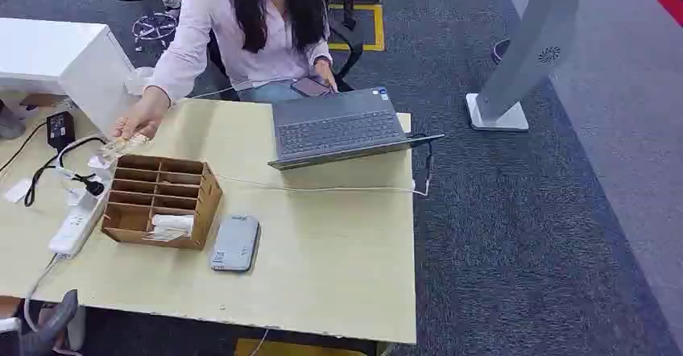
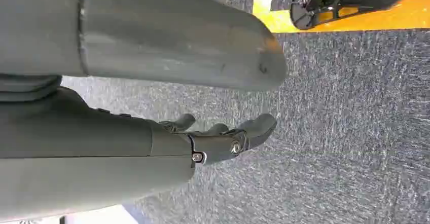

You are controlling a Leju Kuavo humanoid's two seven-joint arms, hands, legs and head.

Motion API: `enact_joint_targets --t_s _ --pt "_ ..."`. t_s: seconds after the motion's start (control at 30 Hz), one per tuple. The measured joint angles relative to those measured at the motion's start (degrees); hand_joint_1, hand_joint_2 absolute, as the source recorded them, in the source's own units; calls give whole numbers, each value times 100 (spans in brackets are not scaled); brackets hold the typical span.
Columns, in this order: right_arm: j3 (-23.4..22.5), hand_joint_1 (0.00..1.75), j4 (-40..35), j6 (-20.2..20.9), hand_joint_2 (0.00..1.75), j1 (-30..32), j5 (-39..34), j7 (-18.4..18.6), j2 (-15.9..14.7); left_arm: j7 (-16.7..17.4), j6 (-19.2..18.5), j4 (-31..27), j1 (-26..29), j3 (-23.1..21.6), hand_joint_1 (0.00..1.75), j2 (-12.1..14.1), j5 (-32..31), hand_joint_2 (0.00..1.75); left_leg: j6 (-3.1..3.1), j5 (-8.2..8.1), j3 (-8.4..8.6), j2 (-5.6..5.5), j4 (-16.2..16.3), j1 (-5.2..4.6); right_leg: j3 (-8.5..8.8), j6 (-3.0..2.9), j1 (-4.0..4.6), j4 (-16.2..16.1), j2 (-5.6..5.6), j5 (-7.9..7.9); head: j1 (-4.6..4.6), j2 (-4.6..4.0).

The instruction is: Pass the card to the sensor for recognition and then transmit it.

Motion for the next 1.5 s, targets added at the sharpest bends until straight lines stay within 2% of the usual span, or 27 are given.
enact_joint_targets --t_s 0.53,0.93,1.13,1.23,1.27,1.5 --pt "48 0 9 313 0 -41 520 55 -103 905 1049 724 -1515 -1056 0 872 -2247 175 -1 3 1 2 2 0 -1 -1 0 1 8 1 -4 0" --pt "33 0 15 535 0 -85 885 131 -181 1639 1892 1385 -2658 -1864 0 1623 -4020 175 2 6 1 3 3 0 -2 -2 0 3 10 3 -2 0" --pt "-61 0 15 551 0 -112 946 155 -190 1943 2327 1657 -3031 -2214 0 1927 -4799 175 2 6 0 4 3 0 -1 -2 -1 4 12 3 -2 0" --pt "-85 0 17 553 0 -111 966 159 -190 1986 2371 1706 -3104 -2260 0 1971 -4901 175 2 6 0 5 3 0 -3 -2 0 3 14 3 0 0" --pt "-105 0 19 562 0 -118 977 159 -192 2017 2402 1757 -3151 -2308 175 2008 -4978 175 2 6 0 5 3 0 -3 -2 0 3 14 3 -2 0" --pt "-118 0 31 592 0 -131 1080 201 -203 2000 2542 1897 -3259 -2441 175 2137 -5057 175 2 6 0 6 3 0 -3 -2 0 3 14 3 -2 0"
